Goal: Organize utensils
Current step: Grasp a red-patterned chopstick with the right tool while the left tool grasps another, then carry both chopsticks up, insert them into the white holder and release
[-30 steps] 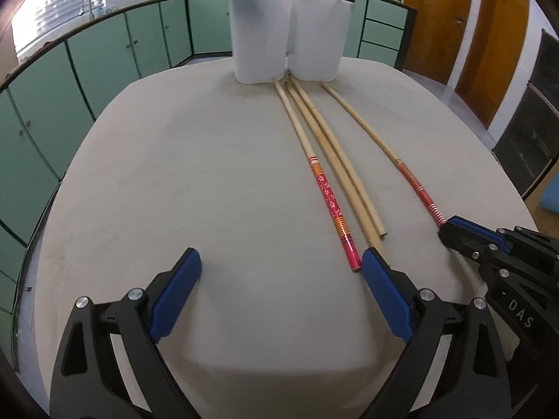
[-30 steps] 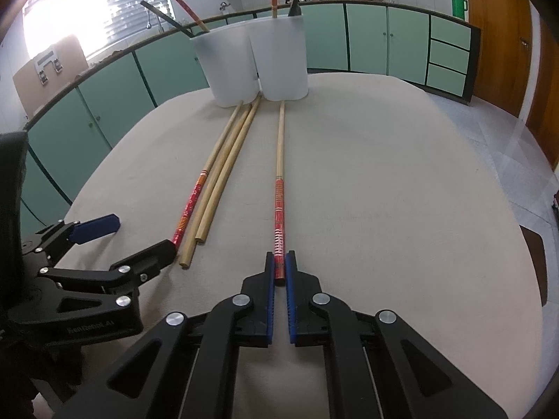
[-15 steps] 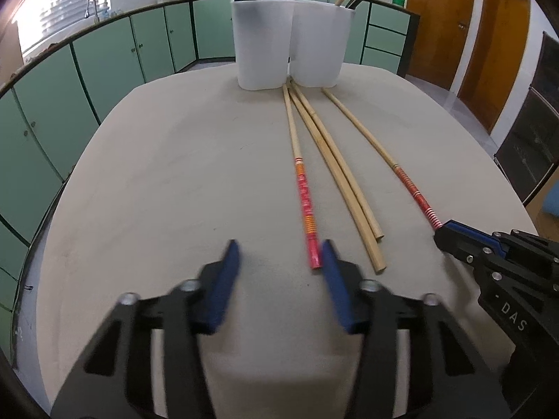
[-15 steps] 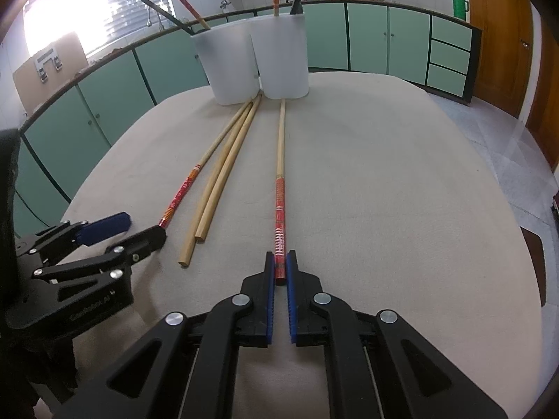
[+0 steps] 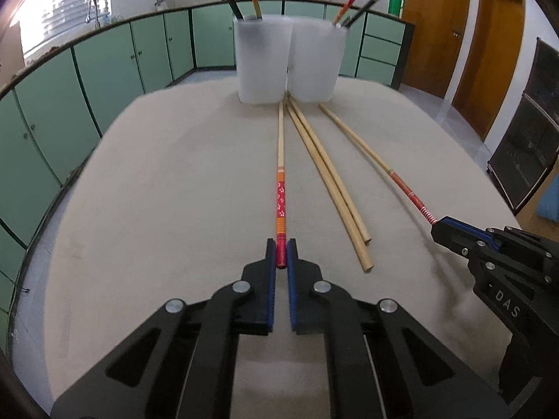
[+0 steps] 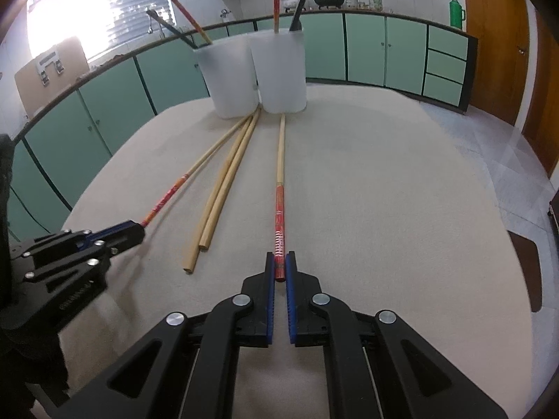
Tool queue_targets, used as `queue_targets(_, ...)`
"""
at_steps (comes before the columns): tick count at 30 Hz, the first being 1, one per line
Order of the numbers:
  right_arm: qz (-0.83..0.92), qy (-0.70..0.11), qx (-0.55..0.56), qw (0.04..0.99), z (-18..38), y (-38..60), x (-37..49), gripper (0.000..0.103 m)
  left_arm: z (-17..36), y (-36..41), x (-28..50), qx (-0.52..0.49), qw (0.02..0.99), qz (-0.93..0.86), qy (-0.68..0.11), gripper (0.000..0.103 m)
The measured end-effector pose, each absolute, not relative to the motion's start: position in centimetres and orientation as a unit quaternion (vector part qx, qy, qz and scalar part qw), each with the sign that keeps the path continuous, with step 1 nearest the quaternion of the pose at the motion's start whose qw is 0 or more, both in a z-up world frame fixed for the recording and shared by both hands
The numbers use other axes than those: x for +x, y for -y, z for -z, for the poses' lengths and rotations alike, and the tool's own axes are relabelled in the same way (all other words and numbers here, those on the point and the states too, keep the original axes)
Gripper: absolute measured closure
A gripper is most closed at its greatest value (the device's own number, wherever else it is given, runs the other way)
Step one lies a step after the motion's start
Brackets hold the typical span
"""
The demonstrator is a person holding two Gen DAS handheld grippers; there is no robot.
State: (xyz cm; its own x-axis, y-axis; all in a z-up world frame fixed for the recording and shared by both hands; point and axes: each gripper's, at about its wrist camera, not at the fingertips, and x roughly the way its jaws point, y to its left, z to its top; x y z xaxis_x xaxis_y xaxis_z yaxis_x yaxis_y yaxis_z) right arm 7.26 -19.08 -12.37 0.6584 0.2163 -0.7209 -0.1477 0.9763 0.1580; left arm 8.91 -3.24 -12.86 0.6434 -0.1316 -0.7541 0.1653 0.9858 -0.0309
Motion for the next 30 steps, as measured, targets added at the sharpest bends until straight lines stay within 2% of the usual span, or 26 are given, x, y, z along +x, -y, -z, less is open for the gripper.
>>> queue_targets(16,-0.116,-0.299,0.024,0.947,1.8,21.1,7.4,0.097,0.9,1.6,7.8,0.029,0.952,0.101,-0.286,0.098)
queue_targets(30,-0.159,-0.27,0.006,0.95,-5.6,20.4,12.1,0.097,-4.2,1.9,11.8,0.008,0.958,0.141,-0.249,0.098)
